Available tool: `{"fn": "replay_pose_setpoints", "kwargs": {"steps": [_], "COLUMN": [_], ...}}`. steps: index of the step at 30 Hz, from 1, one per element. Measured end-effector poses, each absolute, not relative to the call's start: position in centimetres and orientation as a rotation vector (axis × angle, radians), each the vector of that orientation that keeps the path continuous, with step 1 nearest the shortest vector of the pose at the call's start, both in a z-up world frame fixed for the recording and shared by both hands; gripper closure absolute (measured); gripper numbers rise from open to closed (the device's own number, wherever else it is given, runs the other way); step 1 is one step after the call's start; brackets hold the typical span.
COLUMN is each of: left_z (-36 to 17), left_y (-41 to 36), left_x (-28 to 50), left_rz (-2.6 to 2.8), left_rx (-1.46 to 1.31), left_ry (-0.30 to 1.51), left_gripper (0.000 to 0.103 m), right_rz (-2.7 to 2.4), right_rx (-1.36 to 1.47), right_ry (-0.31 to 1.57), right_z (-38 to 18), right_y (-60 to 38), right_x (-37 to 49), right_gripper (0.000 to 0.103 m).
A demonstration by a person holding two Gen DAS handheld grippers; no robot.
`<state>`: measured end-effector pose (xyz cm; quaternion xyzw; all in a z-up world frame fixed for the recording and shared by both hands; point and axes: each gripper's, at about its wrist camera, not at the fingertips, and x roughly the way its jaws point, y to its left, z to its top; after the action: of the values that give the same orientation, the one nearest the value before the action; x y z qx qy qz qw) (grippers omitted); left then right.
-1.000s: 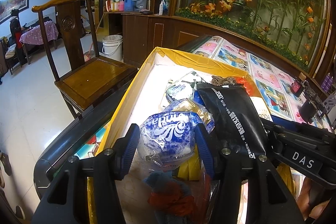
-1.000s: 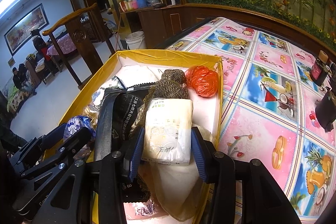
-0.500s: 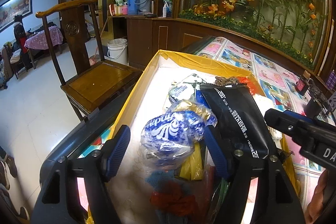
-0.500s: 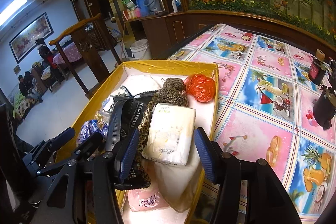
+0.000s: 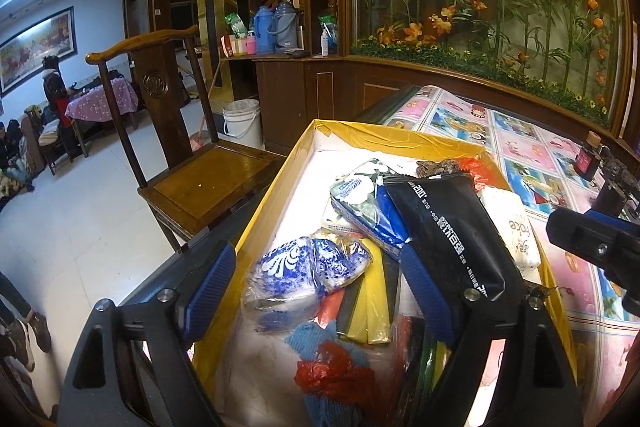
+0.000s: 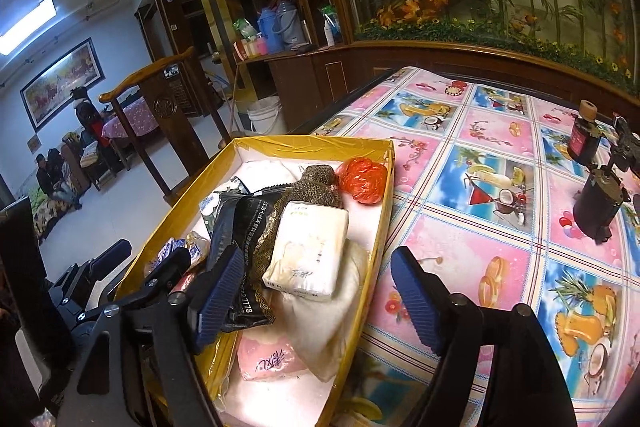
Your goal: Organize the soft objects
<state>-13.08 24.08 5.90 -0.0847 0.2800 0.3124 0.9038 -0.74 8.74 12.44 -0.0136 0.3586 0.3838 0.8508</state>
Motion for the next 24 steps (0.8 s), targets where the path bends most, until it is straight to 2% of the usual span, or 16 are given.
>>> {"fn": "replay_pose_setpoints", "kwargs": {"steps": [8, 11, 24], "left_z": [6.2, 6.3, 7.9], "left_y": [23.5, 23.4, 22.5], "left_x": [-13.2, -13.1, -13.6], "left_rz": [0.676, 0.685, 0.735], "left_rx": [-0.145, -0.140, -0.072], "left_ry": [0.565, 0.558, 0.546], "left_gripper": [0.013, 0.009, 0.004], "right_rz": [0.801, 0.797, 0.780], "right_rx": [-0.026, -0.022, -0.014], "right_ry": [0.746, 0.746, 0.728], "right_z": [12.5, 12.4, 12.1], "right_y": [7.8, 7.3, 4.5], "right_x": [-1.3, -1.5, -2.6], "right_gripper": [0.017, 0.016, 0.016]}}
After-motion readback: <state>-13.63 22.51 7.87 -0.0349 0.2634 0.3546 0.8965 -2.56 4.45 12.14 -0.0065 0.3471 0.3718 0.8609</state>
